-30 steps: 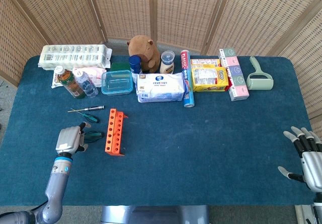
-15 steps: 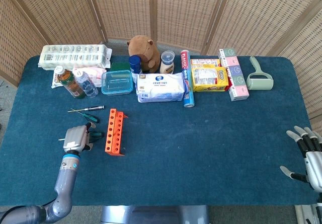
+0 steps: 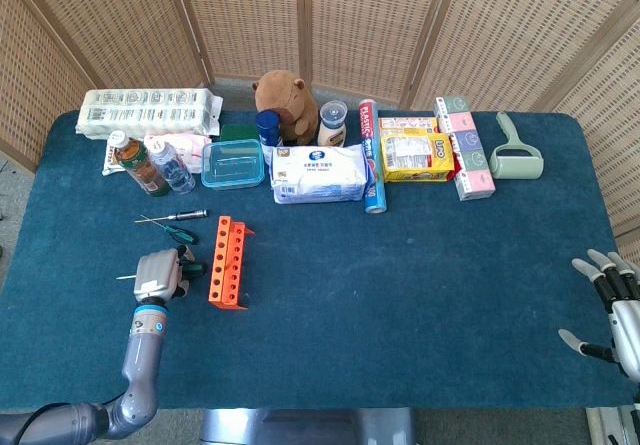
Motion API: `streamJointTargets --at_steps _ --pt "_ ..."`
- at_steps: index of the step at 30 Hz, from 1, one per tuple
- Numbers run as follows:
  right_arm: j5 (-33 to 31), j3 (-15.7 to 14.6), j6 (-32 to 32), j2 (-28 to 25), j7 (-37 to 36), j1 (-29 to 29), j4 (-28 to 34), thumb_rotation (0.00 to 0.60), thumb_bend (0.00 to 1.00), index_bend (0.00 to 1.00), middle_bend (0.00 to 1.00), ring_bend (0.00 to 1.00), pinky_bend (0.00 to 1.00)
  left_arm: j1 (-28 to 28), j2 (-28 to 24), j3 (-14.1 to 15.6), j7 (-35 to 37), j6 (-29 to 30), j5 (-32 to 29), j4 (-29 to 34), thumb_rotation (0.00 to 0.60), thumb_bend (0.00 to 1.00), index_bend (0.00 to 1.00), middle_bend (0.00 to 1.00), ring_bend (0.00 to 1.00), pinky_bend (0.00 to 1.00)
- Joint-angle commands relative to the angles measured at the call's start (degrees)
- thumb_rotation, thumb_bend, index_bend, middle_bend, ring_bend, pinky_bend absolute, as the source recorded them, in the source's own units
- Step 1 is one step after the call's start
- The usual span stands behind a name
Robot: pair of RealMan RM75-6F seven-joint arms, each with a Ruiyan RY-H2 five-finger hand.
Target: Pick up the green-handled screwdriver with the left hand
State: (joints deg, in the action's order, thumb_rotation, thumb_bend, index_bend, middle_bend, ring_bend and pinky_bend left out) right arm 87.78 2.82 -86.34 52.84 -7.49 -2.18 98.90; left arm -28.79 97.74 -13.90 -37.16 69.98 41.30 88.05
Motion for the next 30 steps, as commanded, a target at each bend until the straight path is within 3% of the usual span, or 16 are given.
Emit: streamJointTargets --at_steps 1,13,30 --pt "0.15 -0.03 -0.06 -0.07 -0.29 0.01 -0.07 0.600 0.02 0.17 0.08 0.04 0.00 -0.23 0.56 0.09 -0.16 0.49 -0.11 -0.65 0.600 0.35 0.47 0.76 0.81 0.94" --pt "0.59 -0.06 -0.22 -0.20 -1.35 0.01 -0.34 0.600 0.01 0.17 0.08 0.05 0.00 -0.01 -0.19 0.56 -0.34 2.37 0.32 1.03 0.600 0.38 0.52 0.77 0.81 0.94" --pt "0.89 -0.43 0.24 -0.05 -0.23 -0.08 0.20 0.600 0.01 0.17 0.08 0.05 0.00 4.10 -13.96 0.96 5.34 6.64 8.40 17.61 0.600 0.39 0.52 0.77 0.81 0.94"
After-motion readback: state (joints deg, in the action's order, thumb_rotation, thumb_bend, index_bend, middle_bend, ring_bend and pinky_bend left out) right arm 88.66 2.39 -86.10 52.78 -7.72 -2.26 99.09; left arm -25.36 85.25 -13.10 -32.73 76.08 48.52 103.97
